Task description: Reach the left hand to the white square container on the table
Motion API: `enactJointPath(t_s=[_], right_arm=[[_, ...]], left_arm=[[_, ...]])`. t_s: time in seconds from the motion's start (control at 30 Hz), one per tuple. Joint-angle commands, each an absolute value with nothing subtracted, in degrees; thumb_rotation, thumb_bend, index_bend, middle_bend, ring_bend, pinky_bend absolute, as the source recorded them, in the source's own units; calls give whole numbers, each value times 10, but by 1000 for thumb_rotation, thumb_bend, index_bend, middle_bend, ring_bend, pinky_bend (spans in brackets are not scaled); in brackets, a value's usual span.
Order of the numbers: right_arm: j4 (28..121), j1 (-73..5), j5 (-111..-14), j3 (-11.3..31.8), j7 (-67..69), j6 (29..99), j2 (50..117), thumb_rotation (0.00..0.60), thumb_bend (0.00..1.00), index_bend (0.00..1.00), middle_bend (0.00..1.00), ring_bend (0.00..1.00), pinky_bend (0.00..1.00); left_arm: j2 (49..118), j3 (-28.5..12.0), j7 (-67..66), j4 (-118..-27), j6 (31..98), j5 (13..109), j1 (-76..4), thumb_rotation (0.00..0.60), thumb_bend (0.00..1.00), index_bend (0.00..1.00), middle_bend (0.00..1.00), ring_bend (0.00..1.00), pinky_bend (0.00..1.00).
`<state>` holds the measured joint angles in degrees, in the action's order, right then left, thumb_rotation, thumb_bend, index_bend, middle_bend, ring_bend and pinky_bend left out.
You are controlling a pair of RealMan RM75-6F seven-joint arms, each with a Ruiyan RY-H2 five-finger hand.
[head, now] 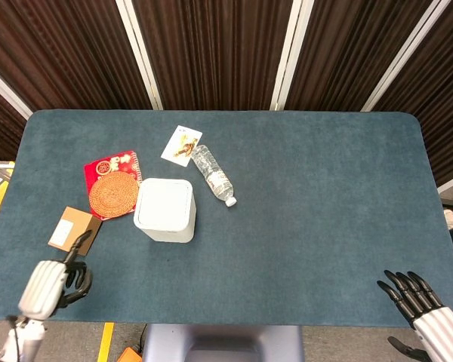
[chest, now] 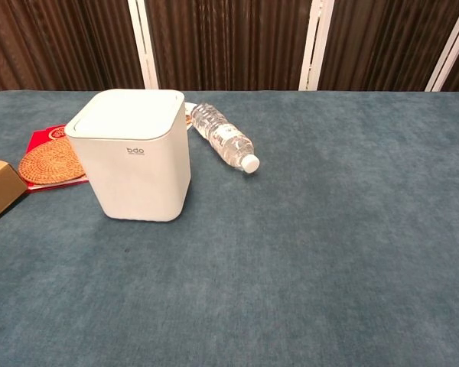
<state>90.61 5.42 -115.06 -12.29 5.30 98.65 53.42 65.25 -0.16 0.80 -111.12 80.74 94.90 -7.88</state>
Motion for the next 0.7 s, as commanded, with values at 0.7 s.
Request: enactJointPath(t_s=[0.7], right_arm=[[895,57,-1143,-121,97,1013,522,600,241,0,0,0,0]], left_arm=[[712,-113,-299,-1256,636,446,-362,600,573,0,1000,1000,1000]])
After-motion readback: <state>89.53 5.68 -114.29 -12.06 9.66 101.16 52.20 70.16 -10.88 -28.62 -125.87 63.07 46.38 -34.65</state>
